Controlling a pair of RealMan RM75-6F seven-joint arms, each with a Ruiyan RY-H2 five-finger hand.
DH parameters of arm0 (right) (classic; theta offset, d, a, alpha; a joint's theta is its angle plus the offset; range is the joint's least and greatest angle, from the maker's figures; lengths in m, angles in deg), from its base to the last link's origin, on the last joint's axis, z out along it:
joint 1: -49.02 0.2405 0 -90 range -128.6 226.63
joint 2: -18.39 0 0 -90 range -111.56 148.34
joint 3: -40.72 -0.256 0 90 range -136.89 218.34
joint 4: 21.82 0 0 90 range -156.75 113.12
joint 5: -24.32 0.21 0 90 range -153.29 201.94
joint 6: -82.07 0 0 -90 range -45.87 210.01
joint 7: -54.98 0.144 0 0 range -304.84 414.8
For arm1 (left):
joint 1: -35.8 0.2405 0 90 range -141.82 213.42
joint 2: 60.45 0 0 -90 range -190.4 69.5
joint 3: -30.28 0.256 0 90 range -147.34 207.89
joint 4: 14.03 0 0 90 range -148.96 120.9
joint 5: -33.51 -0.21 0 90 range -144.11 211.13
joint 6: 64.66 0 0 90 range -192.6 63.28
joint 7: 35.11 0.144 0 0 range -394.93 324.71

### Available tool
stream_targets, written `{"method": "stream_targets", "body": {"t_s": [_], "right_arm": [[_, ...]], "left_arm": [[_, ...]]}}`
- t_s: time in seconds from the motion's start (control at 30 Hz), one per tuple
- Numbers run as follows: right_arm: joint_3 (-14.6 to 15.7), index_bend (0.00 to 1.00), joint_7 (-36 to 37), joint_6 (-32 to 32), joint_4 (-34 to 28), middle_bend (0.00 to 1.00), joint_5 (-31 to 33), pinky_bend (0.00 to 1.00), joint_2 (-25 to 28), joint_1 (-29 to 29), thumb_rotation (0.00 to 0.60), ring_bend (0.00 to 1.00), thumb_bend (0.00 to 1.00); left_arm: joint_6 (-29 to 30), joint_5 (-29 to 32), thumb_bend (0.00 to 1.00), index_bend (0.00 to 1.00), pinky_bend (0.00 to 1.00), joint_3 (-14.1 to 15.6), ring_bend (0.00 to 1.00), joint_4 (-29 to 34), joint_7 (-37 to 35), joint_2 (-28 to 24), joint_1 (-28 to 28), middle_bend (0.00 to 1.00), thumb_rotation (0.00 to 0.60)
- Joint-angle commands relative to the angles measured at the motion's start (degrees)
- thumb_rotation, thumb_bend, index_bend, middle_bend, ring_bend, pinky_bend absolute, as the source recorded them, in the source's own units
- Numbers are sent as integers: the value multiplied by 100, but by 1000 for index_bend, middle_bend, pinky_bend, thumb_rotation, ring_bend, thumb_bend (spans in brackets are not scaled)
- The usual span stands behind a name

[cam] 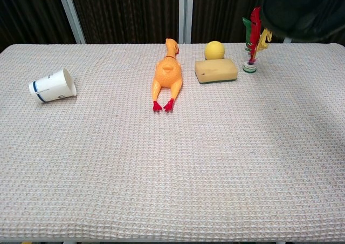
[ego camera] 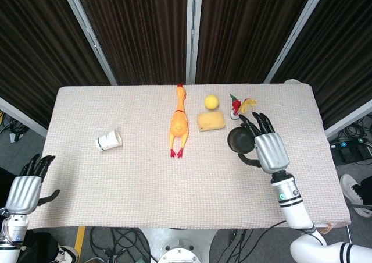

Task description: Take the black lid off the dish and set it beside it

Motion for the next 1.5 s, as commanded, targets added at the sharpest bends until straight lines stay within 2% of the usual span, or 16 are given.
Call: {"method": "stream_targets", "body": {"t_s": [0.03, 0.23, 0.37, 0.57, 0.73, 0.83, 0.97, 1.1, 1.2, 1.27, 1.4, 1.5], "right_arm": [[310, 0, 204, 1041, 1346, 356, 648, 0, -624, 125, 600, 0, 161], [203, 0, 276, 756, 1166, 358, 324, 0, -510, 117, 600, 0, 162], [103, 0, 219, 718, 923, 362, 388, 0, -292, 112, 600, 0, 162], [30, 2, 361, 1555, 500, 363, 495, 0, 50, 492, 600, 0, 162], [-147, 2, 189, 1953, 292, 366, 253, 0, -293, 1076, 600, 0, 162], [-125, 3, -34, 2061, 185, 368, 236, 0, -465, 1284, 600, 0, 162], [-67, 3, -271, 1674, 284, 370, 471, 0, -326, 1089, 600, 0, 162], [-158, 4, 19, 1253, 598, 372, 966, 0, 152, 659, 600, 0, 162], [-77, 8, 182, 1317, 572, 374, 962, 0, 290, 574, 600, 0, 162], [-17, 8, 145, 1450, 525, 374, 795, 0, 170, 693, 600, 0, 162], [31, 9, -150, 1738, 549, 375, 488, 0, -457, 1138, 600, 0, 162], [53, 10, -288, 1614, 615, 377, 488, 0, -630, 1163, 600, 0, 162]], "left_arm": [[13, 24, 166, 103, 183, -8, 0, 3, -9, -22, 15, 103, 600], [19, 32, 165, 103, 183, -12, 0, 3, -35, -28, 19, 103, 600], [-2, 14, 165, 103, 183, -3, 0, -5, -31, -5, 2, 103, 600], [8, 35, 166, 103, 183, -25, 0, 3, -26, -20, -2, 103, 600], [27, 78, 165, 103, 183, -32, 0, 39, 25, -30, 26, 103, 600], [43, 110, 165, 103, 183, -48, 0, 65, 38, -55, 41, 103, 600], [52, 80, 165, 103, 183, -56, 0, 79, 22, -61, 24, 103, 600], [36, 36, 165, 104, 183, -17, 0, 56, -7, -65, 22, 103, 600], [47, 55, 166, 103, 183, -31, 0, 59, -16, -69, 27, 103, 600], [55, 60, 165, 103, 183, -32, 0, 71, -5, -72, 34, 103, 600], [66, 73, 165, 103, 183, -30, 0, 110, 50, -103, 50, 103, 600], [46, 83, 165, 103, 183, -35, 0, 130, 57, -125, 41, 103, 600]]}}
